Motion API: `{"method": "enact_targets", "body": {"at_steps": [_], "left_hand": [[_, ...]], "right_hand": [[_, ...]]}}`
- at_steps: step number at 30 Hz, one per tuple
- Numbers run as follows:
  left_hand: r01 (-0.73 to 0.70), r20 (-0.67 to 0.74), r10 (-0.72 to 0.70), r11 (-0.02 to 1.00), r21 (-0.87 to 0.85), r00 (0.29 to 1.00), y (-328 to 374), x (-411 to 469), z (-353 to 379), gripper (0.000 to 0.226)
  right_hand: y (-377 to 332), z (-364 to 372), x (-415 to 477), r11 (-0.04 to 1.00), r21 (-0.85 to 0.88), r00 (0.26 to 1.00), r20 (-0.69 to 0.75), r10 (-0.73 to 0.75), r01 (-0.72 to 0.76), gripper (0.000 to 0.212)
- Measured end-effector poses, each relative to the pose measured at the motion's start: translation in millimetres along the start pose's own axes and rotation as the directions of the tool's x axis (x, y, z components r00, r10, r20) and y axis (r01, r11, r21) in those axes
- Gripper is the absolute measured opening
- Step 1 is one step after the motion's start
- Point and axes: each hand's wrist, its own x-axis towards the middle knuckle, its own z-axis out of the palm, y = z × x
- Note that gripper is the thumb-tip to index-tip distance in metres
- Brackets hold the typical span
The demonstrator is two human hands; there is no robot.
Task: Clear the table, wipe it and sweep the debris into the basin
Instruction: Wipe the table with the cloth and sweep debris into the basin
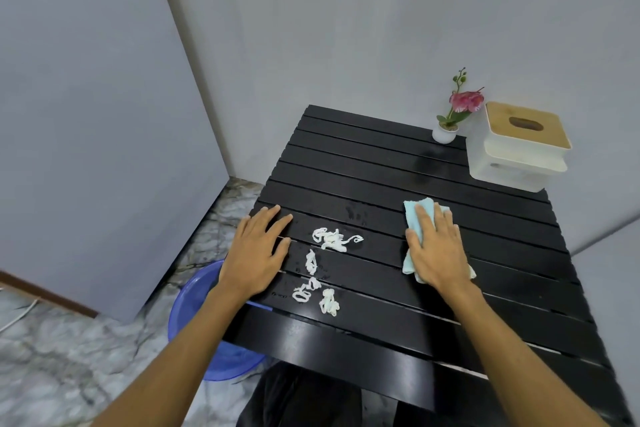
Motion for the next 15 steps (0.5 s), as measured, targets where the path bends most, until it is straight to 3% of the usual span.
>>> {"method": "enact_targets", "body": {"at_steps": [9, 15], "left_hand": [[0.009, -0.005, -0.009, 1.0, -0.007, 1.0, 0.5, 1.0, 0.6, 0.051], [0.01, -0.014, -0.011, 1.0, -0.012, 1.0, 0.5, 1.5, 0.8, 0.051]], "right_hand": [[-23.5, 8.6, 41.9, 0.979, 0.086, 0.977, 0.093, -0.194, 0.186, 0.053], [-40.3, 10.4, 56.2, 0.909, 0.117, 0.895, 0.162, -0.415, 0.4, 0.051]]}}
